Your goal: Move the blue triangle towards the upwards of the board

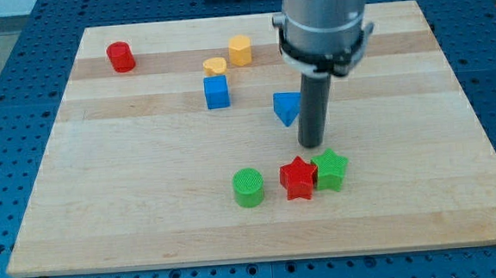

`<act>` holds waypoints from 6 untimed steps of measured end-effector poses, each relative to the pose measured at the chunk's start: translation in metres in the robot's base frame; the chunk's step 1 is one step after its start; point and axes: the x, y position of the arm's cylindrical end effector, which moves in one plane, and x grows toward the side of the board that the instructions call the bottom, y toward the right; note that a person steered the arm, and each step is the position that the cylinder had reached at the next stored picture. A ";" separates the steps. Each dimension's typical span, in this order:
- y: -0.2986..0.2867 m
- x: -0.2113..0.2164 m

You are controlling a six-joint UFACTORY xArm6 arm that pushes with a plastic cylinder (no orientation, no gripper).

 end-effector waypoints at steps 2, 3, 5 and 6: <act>-0.014 -0.001; -0.014 -0.029; -0.034 -0.026; -0.046 -0.027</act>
